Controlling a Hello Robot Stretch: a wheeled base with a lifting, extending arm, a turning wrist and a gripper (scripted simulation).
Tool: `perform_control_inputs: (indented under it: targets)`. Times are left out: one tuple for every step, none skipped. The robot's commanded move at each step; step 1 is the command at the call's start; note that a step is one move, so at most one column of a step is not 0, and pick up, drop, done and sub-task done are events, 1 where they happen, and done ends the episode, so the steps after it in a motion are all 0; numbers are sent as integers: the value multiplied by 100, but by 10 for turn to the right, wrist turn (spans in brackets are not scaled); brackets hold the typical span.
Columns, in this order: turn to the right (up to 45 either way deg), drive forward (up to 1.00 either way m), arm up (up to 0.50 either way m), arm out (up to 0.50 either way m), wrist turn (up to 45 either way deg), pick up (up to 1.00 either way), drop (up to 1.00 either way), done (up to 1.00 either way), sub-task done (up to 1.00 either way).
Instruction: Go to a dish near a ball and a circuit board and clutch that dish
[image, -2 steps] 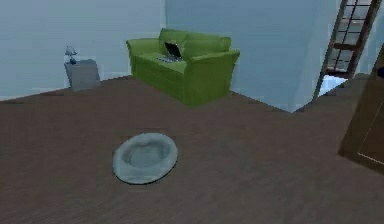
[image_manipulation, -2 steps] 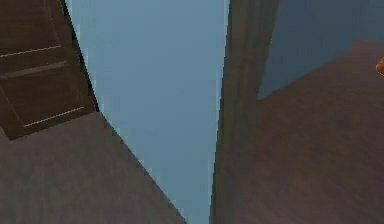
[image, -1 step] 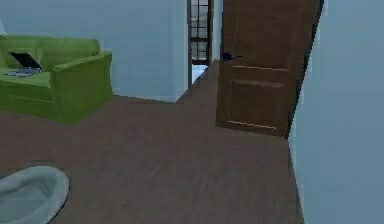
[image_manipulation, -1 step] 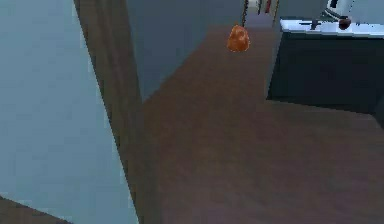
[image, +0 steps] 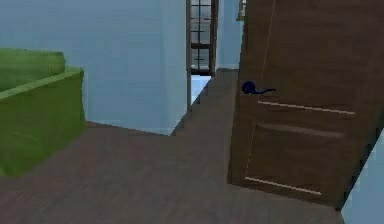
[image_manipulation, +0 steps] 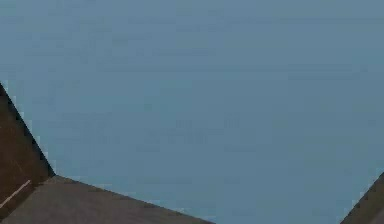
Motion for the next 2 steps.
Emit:
perform_control_inputs:
  targets:
    - [0,100,0,0,0,0,0,0,0]
    - [0,70,0,0,0,0,0,0,0]
